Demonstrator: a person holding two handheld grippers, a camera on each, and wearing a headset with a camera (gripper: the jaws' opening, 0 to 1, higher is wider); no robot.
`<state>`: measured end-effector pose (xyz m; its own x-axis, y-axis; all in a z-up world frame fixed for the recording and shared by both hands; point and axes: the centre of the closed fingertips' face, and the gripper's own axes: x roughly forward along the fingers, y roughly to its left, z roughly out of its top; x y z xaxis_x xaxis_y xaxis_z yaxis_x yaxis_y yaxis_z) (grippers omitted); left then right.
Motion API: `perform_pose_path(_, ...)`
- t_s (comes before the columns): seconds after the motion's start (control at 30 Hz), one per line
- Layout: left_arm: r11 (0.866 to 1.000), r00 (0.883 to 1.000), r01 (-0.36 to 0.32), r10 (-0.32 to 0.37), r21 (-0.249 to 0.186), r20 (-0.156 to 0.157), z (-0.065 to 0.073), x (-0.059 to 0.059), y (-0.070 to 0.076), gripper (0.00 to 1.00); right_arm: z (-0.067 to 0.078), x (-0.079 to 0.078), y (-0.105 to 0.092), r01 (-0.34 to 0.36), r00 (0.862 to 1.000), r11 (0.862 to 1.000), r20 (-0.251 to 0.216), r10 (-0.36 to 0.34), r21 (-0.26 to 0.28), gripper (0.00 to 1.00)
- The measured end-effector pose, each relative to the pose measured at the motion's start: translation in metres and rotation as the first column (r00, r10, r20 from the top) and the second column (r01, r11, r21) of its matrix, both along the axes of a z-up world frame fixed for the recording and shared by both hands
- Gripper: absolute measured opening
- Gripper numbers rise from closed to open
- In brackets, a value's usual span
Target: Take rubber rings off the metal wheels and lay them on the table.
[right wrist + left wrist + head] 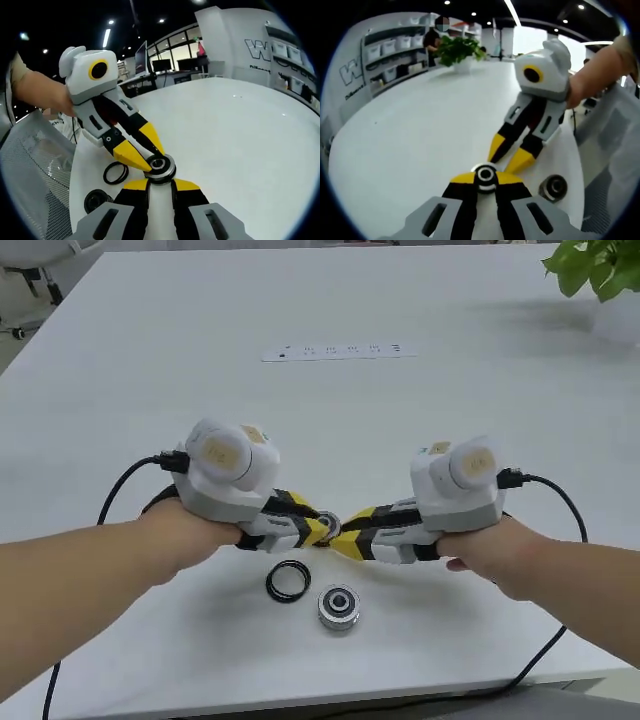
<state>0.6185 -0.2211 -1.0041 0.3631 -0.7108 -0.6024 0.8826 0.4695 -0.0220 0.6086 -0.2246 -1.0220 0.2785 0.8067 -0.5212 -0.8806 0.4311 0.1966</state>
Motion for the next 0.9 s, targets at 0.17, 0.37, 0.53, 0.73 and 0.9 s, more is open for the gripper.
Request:
perform_pose_path(0.17, 1.0, 1.0, -0.019, 0.019, -0.006, 0.01, 0.0009, -0.0016, -0.0008, 0.14, -0.0004, -0.0002, -0.001, -0.003, 1.0, 1.0, 0.003, 0.003, -0.006, 0.13)
perform_pose_path(0.37, 0.999, 0.999, -0.036, 0.037, -0.014, 0.005, 0.0003, -0.0003, 0.0004, 0.14, -0.0009, -0.0008, -0.0019, -0.009, 1.0, 1.0, 0.006, 0.009, -0.013, 0.11)
perform_pose_path(0.53, 0.999, 0.999, -0.05, 0.05, -0.011, 0.006, 0.0011, -0.0028, -0.0003, 0.13, -0.0032, -0.0012, -0.0043, -0.004, 1.0, 1.0, -0.003, 0.004, -0.024, 0.06)
perform_pose_path(0.73, 0.998, 0.998, -0.058, 0.058, -0.006, 0.006, 0.0004, -0.0019, 0.0011, 0.13, -0.0032, -0.0005, -0.0043, 0.007, 1.0, 1.0, -0.008, -0.007, -0.021, 0.01)
perform_pose_path(0.9, 0.998, 0.998, -0.066, 0.066, 0.005, 0.014, -0.0002, -0.0016, 0.0015, 0.13, -0.0032, 0.0015, -0.0059, 0.069, 0.995, 0.997, -0.074, -0.068, 0.02, 0.0)
